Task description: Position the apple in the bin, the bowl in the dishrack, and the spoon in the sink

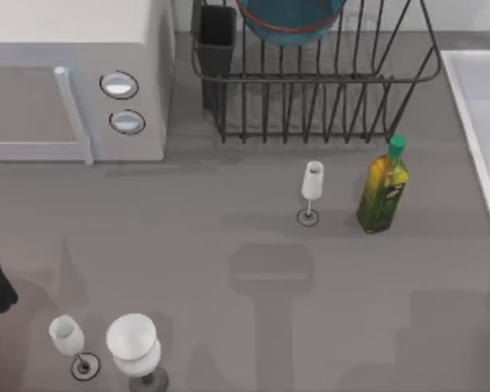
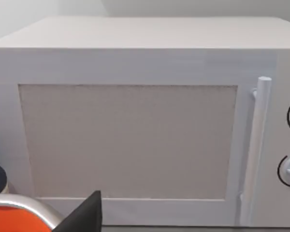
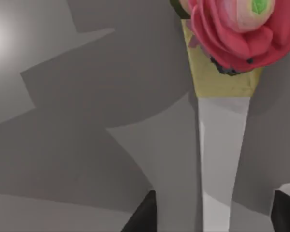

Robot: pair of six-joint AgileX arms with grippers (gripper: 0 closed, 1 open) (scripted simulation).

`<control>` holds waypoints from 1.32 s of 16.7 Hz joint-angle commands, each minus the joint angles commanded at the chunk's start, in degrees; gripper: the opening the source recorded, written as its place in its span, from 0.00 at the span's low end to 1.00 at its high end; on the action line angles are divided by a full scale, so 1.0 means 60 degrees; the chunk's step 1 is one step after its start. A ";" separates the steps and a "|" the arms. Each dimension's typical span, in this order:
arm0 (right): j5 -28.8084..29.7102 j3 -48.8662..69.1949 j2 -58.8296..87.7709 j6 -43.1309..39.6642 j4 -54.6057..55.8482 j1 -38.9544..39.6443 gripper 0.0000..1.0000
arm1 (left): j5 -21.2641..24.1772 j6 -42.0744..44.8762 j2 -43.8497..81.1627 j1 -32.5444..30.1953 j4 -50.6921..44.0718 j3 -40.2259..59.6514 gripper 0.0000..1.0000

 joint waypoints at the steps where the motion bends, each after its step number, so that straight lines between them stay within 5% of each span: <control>1: -0.0004 0.0117 -0.0058 -0.0017 -0.0106 0.0003 0.00 | 0.0000 0.0000 0.0000 0.0000 0.0000 0.0000 1.00; 11: 0.0003 0.2161 -0.1196 -0.0117 -0.3915 -0.0046 0.00 | 0.0000 0.0000 0.0000 0.0000 0.0000 0.0000 1.00; 22: 0.0104 0.3250 -0.1073 -0.0122 -0.4611 -0.0031 0.00 | 0.0000 0.0000 0.0000 0.0000 0.0000 0.0000 1.00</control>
